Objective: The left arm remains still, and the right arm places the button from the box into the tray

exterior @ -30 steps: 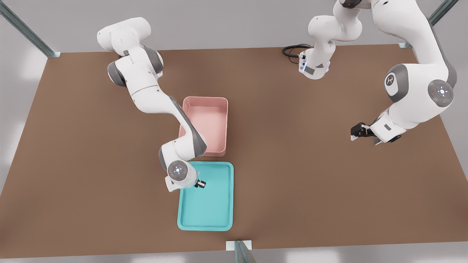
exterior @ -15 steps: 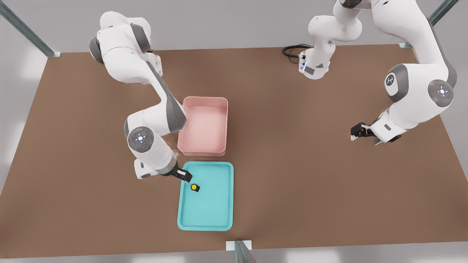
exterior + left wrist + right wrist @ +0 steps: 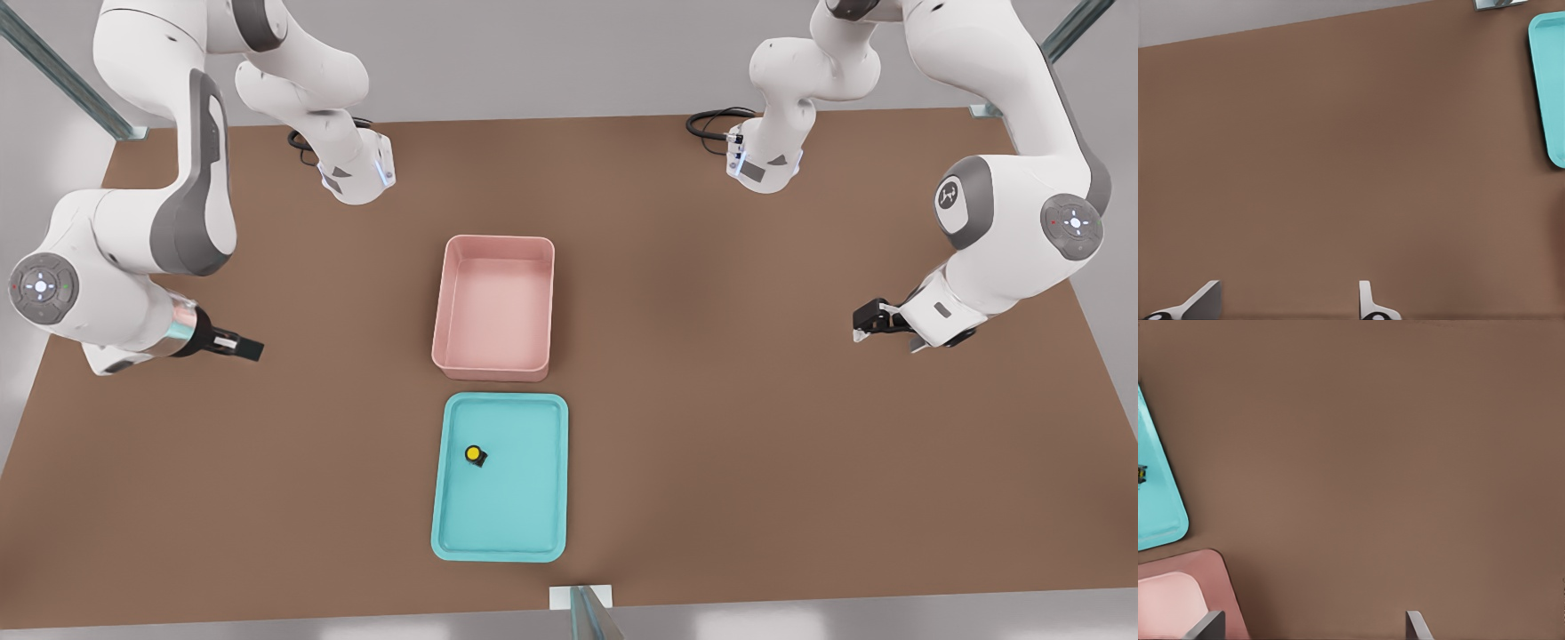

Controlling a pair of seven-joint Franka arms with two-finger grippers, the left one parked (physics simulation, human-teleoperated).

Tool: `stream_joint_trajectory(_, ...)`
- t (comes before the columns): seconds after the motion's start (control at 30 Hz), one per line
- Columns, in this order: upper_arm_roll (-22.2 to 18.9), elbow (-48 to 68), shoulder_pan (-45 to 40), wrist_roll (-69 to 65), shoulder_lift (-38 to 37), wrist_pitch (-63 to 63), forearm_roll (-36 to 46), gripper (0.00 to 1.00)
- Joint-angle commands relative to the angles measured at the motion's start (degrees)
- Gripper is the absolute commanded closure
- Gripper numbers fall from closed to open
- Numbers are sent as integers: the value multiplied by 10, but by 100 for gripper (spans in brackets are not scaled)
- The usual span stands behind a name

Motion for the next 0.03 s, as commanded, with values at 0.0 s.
stream_joint_trajectory(0.0, 0, 0, 0, -241, 0, -11, 2, 0)
